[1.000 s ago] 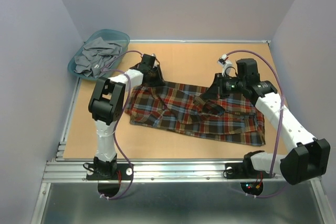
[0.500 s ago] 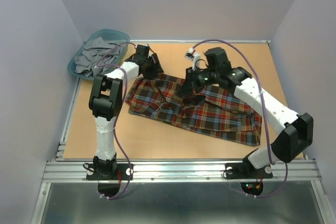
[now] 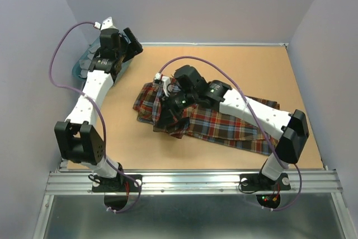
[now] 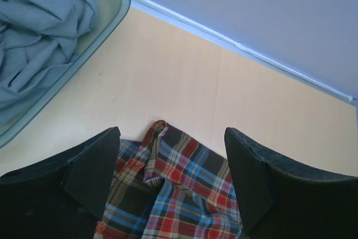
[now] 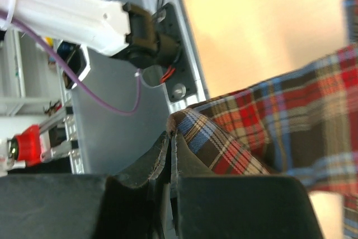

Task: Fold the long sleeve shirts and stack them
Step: Fold the shirt

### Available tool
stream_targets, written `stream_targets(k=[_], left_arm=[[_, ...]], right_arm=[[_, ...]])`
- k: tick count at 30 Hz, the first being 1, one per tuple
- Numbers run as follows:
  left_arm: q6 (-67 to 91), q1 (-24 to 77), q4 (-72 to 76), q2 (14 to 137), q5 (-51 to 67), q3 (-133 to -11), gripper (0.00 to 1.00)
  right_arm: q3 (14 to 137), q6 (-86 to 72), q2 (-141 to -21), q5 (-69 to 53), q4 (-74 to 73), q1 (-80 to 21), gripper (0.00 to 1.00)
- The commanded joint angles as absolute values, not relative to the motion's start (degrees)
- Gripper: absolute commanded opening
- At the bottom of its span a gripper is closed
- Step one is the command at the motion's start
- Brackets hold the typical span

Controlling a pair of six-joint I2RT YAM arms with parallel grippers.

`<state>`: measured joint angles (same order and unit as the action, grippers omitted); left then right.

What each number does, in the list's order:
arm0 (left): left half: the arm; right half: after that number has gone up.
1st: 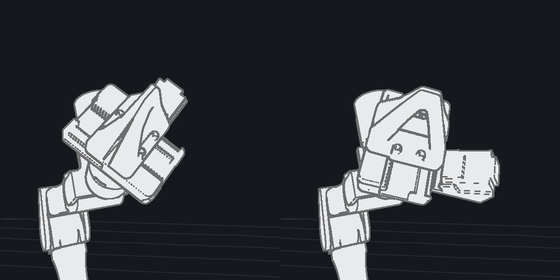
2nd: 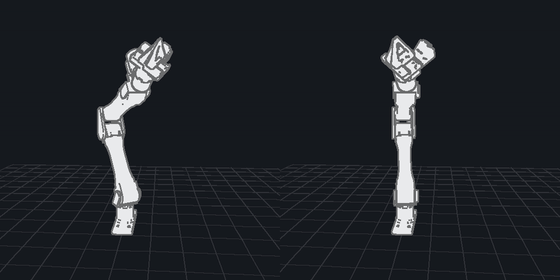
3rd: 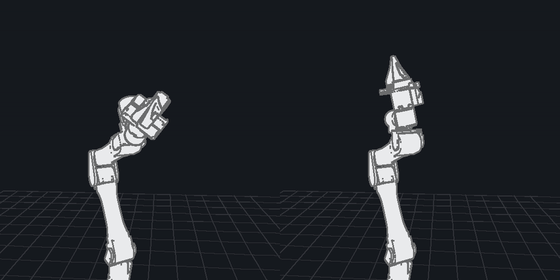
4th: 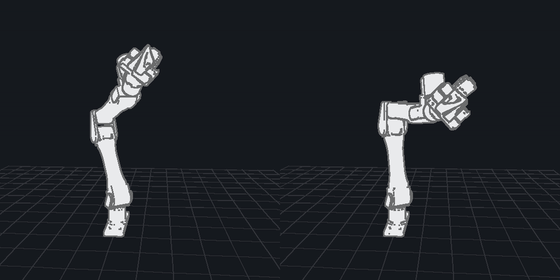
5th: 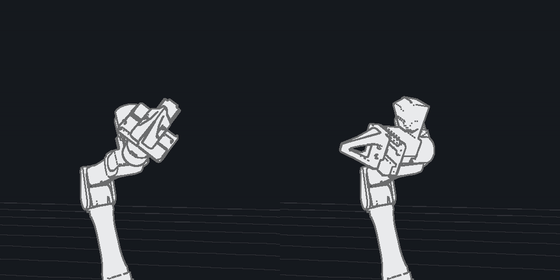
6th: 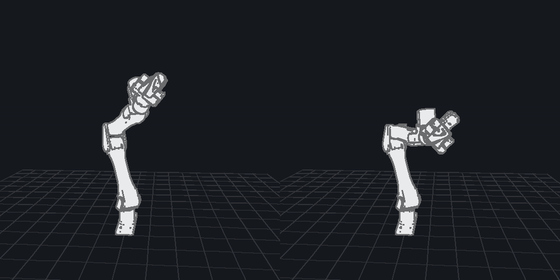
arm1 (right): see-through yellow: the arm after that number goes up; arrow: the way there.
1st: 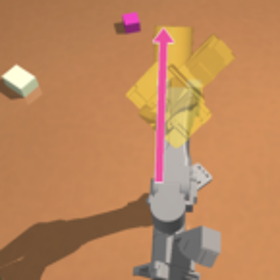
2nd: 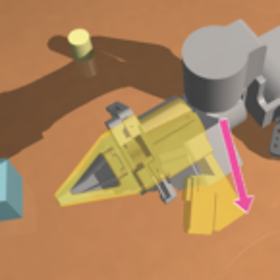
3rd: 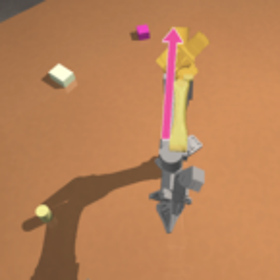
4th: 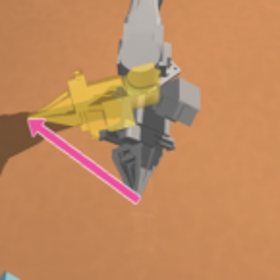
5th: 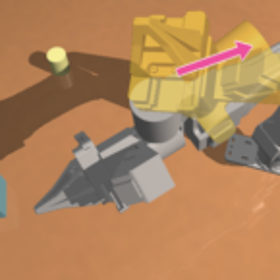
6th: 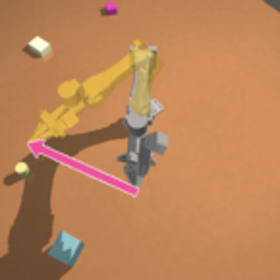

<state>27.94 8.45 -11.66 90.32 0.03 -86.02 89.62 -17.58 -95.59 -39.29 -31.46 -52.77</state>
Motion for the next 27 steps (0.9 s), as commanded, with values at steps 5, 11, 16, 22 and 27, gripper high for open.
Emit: stream_targets(k=[5, 11, 16, 22, 27], left_arm=[[24.61, 6.16, -16.17, 81.14, -4.39, -78.50, 0.87], [25.40, 4.92, -18.90, 72.09, -9.58, -72.44, 0.87], [25.93, 4.83, -19.77, 67.24, -10.90, -67.15, 0.87], [27.07, 4.83, -19.43, 63.11, -9.23, -62.49, 0.87], [25.93, 4.83, -18.11, 62.49, -6.33, -59.59, 0.87]], right_arm=[[95.44, -18.28, -99.31, -39.64, -29.36, -59.58, 0.05], [97.13, -18.11, -101.95, -41.57, -29.18, -61.26, 0.05], [91.33, -16.44, -98.53, -39.21, -29.35, -61.26, 0.05], [89.30, -15.73, -95.19, -26.16, -29.27, -61.00, 0.03], [89.21, -17.57, -92.20, -10.75, -29.27, -57.75, 0.01]])
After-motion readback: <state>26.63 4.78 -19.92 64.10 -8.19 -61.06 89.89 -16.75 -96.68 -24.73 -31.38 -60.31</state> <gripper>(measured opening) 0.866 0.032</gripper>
